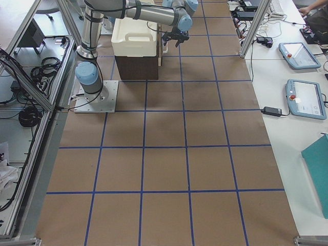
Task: Place scissors in drawer with both arms
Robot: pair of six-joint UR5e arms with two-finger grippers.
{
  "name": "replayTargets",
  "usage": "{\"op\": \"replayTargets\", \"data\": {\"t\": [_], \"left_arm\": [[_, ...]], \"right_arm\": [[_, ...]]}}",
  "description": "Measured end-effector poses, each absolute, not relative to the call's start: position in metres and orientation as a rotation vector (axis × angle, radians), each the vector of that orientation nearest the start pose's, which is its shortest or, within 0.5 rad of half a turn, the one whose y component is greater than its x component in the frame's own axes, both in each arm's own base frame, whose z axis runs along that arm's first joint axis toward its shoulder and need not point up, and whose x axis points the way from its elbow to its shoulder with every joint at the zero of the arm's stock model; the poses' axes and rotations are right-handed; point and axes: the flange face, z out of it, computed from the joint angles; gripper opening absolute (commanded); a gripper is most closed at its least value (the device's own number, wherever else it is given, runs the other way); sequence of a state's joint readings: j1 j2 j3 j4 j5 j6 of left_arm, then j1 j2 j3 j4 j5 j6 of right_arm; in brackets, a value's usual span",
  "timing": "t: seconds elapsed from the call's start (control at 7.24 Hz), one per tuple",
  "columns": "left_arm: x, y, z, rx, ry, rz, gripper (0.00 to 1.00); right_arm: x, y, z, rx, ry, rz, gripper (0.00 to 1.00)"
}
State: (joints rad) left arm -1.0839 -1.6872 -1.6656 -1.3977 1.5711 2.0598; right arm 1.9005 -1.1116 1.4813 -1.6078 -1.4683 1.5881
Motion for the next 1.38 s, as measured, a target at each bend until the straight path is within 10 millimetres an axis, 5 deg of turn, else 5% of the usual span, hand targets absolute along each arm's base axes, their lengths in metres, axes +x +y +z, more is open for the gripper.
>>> {"op": "replayTargets", "data": {"t": [0.28,0.69,0.97,1.38], "left_arm": [[0.055,-0.551,0.447,-2.136,-2.294,0.003,0.00],[-0.078,-0.540,0.479,-2.121,-2.311,0.003,0.00],[-0.112,-0.530,0.480,-2.078,-2.297,0.026,0.00],[-0.122,-0.526,0.473,-2.003,-2.309,0.046,0.00]], "right_arm": [[0.332,-0.545,0.281,1.915,2.695,0.394,1.00],[0.329,-0.557,0.286,1.844,2.710,0.343,1.00],[0.331,-0.568,0.287,1.829,2.705,0.321,1.00],[0.334,-0.585,0.288,1.819,2.695,0.300,1.00]]}}
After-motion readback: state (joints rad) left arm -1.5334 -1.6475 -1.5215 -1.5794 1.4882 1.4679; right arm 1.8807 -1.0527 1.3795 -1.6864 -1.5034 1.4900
